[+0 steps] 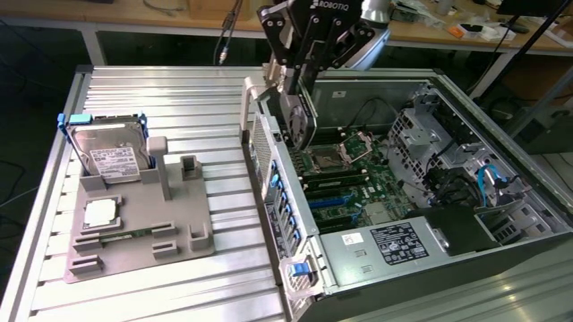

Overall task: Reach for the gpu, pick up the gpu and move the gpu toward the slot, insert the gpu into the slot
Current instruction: 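Pick up the gpu and move the gpu toward the slot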

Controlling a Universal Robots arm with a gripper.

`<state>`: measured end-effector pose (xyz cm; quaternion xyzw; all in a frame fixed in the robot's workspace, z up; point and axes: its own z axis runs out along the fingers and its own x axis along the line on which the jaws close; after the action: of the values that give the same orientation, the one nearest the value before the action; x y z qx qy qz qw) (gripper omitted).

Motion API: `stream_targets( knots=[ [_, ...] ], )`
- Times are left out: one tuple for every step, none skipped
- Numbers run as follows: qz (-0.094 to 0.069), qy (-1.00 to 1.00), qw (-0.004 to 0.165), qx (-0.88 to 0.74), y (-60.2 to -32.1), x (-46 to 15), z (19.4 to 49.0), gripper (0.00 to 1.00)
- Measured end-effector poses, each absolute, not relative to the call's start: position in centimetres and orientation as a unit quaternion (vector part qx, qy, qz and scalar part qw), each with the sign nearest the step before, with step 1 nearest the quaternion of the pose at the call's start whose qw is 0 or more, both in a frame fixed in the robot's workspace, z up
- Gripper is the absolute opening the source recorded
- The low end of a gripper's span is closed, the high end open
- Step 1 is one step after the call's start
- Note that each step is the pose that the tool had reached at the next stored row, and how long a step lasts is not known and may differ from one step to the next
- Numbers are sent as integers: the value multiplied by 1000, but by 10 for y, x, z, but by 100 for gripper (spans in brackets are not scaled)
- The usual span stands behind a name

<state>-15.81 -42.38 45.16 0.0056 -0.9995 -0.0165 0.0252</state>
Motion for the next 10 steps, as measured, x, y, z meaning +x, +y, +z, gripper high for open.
stream_targets(
  knots=[
    [-16,-1000,26,6,-424,-156,452,27],
    [-17,-1000,26,6,-424,-154,452,27],
    [-17,-1000,26,6,-424,-151,452,27],
    [-17,-999,27,6,-424,-149,452,27],
    [-17,-999,27,6,-424,-146,452,27],
    [-17,-999,27,6,-424,-144,452,27],
    [-17,-999,28,5,-424,-142,452,27],
    [-17,-999,28,6,-424,-139,452,27],
    [-17,-999,28,6,-424,-137,452,27],
    [-17,-999,28,6,-424,-135,452,27]
  ],
)
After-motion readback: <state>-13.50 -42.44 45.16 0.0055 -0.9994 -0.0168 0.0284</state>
